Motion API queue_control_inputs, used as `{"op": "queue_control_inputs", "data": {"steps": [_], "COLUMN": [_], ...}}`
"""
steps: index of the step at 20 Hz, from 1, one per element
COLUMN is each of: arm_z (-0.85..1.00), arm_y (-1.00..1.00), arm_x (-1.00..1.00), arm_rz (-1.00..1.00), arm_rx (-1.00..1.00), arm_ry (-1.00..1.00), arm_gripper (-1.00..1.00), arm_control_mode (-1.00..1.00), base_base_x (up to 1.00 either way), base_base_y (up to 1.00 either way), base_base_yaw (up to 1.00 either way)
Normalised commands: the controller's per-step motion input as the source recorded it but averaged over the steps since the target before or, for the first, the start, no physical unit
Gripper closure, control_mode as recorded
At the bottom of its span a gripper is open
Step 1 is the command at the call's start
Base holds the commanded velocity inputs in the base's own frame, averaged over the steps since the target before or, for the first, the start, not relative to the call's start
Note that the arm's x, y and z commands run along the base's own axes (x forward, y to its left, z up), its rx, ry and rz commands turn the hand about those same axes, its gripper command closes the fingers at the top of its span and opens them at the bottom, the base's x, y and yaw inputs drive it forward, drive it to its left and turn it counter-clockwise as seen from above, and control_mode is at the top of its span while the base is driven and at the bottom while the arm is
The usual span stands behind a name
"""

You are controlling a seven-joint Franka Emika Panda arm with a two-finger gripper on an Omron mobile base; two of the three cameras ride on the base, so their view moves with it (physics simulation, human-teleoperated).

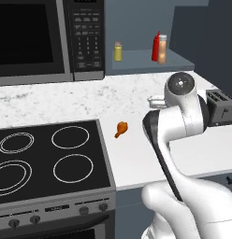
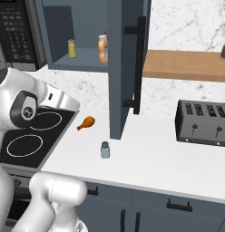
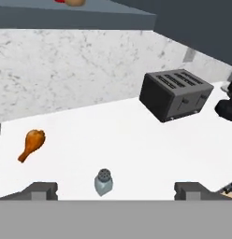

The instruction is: Put the shaker and condiment bottle from the counter next to their counterparts in the cabinet.

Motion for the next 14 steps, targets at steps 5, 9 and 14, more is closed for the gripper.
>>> {"op": "queue_control_inputs", "data": {"steps": [5,9,14], "arm_z": [-0.41,-0.47,-0.57], "arm_y": [0.00,0.04,0.00], "arm_x": [-0.30,-0.30,-0.25], "arm_rz": [-0.08,-0.13,-0.12], "arm_rx": [-0.02,-0.04,-0.05], "arm_ry": [-0.07,-0.07,-0.13], "arm_gripper": [-1.00,-1.00,-1.00], "arm_control_mode": [-1.00,-1.00,-1.00], "base_base_x": [0.00,0.00,0.00], "base_base_y": [0.00,0.00,0.00], "base_base_yaw": [0.00,0.00,0.00]}}
